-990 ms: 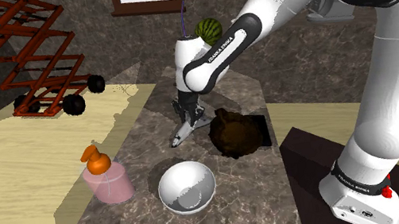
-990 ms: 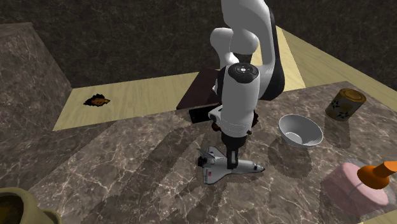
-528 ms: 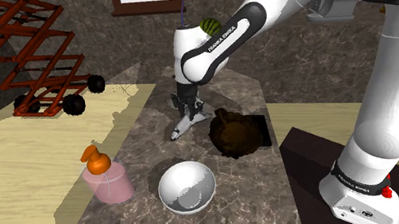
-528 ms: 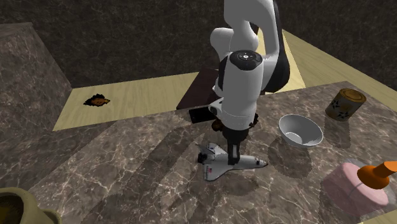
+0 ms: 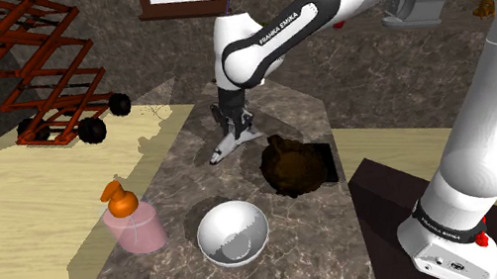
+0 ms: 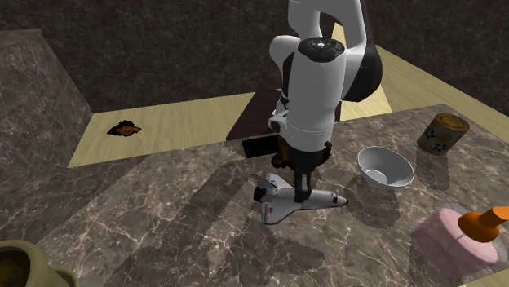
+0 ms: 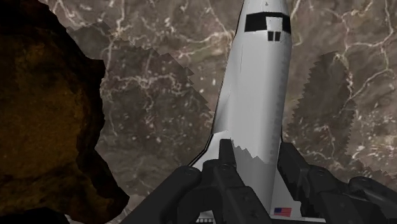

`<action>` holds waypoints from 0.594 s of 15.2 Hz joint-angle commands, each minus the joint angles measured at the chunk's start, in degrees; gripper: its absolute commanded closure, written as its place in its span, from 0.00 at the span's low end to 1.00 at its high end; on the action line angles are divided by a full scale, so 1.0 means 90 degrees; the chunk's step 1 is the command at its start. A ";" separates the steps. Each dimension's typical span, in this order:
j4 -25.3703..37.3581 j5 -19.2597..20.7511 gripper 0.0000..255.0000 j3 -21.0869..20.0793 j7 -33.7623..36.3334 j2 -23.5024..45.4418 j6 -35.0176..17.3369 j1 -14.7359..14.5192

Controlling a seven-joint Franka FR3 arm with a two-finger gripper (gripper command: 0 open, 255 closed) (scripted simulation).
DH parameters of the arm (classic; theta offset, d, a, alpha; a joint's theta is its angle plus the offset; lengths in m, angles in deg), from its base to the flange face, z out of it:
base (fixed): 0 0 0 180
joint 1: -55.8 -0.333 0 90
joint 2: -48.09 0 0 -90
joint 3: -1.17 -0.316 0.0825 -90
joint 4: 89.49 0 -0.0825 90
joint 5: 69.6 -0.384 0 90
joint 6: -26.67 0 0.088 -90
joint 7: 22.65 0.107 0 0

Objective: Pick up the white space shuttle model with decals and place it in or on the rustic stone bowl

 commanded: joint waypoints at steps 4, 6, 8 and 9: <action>0.0201 -0.0091 1.00 -0.0012 -0.0043 -0.0205 0.0394 0.0015; 0.0289 -0.0124 1.00 -0.0014 -0.0061 -0.0284 0.0557 0.0022; 0.0383 -0.0154 1.00 -0.0014 -0.0076 -0.0358 0.0720 0.0028; 0.0432 -0.0168 1.00 -0.0014 -0.0083 -0.0393 0.0802 0.0031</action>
